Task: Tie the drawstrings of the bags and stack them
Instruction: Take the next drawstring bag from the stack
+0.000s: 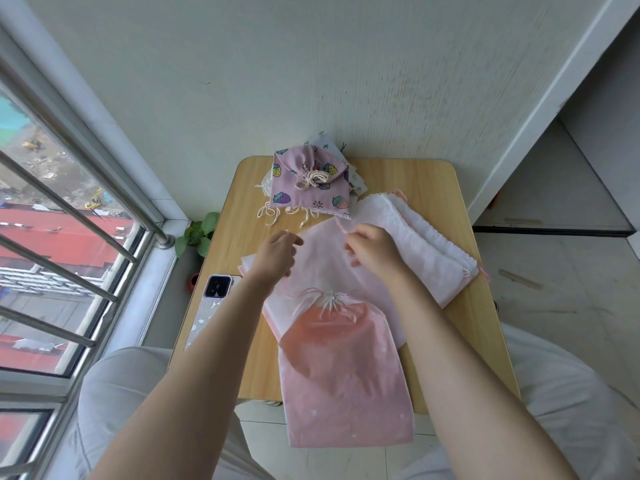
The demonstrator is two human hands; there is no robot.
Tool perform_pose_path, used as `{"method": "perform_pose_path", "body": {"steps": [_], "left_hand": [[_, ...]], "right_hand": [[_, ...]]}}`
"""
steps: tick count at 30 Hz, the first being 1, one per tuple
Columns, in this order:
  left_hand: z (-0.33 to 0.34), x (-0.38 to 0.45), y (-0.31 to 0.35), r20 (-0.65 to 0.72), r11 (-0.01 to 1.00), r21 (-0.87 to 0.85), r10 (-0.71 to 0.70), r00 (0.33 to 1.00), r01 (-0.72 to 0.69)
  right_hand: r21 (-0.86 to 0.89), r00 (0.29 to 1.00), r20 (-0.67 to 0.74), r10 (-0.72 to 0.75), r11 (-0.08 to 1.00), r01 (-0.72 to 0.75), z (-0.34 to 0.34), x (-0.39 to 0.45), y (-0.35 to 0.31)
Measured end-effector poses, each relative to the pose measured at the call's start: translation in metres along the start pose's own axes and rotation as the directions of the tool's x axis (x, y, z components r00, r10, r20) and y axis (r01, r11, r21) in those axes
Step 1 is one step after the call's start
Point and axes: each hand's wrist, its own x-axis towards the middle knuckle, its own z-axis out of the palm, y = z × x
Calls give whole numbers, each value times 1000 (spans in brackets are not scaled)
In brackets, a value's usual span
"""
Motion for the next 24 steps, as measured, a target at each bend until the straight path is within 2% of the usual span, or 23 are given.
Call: {"method": "perform_pose_path", "body": {"steps": [2,5,8,11,15,19,24], "left_hand": [[14,-5,9,60,998,-56,20,998,-16],[26,-14,19,213,998,-49,35,976,-25],[28,-21,28,391,989,-134,-9,920,67],[29,-23,33,473,985,-147,-8,881,88],[30,-23,32,513,999,-48,28,858,-4],[25,-19,34,500,994,-103,31,866,24],[17,-13,33,437,989,-123,-25,899,87]], "right_hand": [[115,993,71,-91,990,83,11,-8,-20],[252,982,92,-167,958,140,17,-8,-32],[246,979,121,-163,960,130,15,-4,-36],[187,980,105,-168,971,146,13,-2,-37],[126,979,101,-180,978,167,11,-2,-39],[99,987,137,-84,993,71,3,-2,-39],[124,966,255,-41,992,9,-8,-4,-26]]}}
